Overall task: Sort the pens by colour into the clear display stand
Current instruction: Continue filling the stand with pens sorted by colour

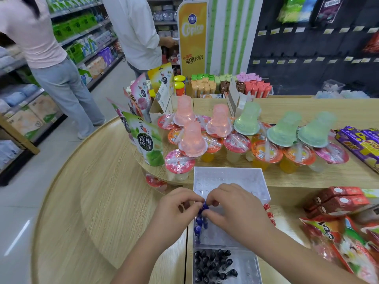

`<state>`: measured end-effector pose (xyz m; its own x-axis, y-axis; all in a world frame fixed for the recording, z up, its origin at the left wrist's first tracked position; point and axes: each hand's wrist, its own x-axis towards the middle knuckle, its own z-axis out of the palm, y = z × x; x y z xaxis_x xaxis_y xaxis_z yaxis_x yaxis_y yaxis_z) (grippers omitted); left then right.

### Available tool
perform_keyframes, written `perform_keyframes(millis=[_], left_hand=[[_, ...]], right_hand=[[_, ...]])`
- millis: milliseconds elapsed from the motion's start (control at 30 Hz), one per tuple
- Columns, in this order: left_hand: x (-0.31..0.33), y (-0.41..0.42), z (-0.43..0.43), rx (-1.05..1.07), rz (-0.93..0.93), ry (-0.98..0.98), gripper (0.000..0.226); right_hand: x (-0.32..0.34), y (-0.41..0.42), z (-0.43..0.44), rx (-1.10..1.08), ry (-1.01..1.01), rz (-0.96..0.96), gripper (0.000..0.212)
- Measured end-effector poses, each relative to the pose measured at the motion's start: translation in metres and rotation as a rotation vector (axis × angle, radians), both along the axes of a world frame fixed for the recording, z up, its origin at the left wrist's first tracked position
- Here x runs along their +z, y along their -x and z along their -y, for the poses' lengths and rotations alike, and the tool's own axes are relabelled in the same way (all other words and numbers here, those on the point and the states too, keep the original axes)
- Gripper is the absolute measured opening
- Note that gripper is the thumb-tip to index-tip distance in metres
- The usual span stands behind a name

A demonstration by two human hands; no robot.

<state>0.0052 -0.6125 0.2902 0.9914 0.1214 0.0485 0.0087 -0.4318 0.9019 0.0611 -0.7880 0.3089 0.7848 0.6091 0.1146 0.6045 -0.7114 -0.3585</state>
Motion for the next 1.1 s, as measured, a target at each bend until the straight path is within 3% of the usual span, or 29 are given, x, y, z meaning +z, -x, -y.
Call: perform_keyframes(millis=[233, 400, 600, 933, 1100], left_hand=[[-0.003, 0.0, 0.004, 0.024, 0.003, 0.057, 0.027], [-0.006, 0.003, 0.004, 0.039, 0.005, 0.072, 0.024], [-0.02, 0.011, 0.01, 0.205, -0.025, 0.167, 0.018], [-0.023, 0.018, 0.014, 0.203, -0.102, 0.286, 0.018], [-0.024, 0.043, 0.012, 0.287, -0.097, 0.297, 0.026]], right_hand=[[-0.012, 0.003, -0.004, -0.089, -0.032, 0.028, 0.015], [-0.009, 0.004, 0.001, -0.101, -0.027, -0.021, 0.021], [0.0, 0.006, 0.002, -0.004, 0.014, -0.043, 0.017], [-0.001, 0.007, 0.005, 0.017, 0.109, -0.027, 0.023], [0.003, 0.03, 0.041, -0.012, -0.119, 0.066, 0.016]])
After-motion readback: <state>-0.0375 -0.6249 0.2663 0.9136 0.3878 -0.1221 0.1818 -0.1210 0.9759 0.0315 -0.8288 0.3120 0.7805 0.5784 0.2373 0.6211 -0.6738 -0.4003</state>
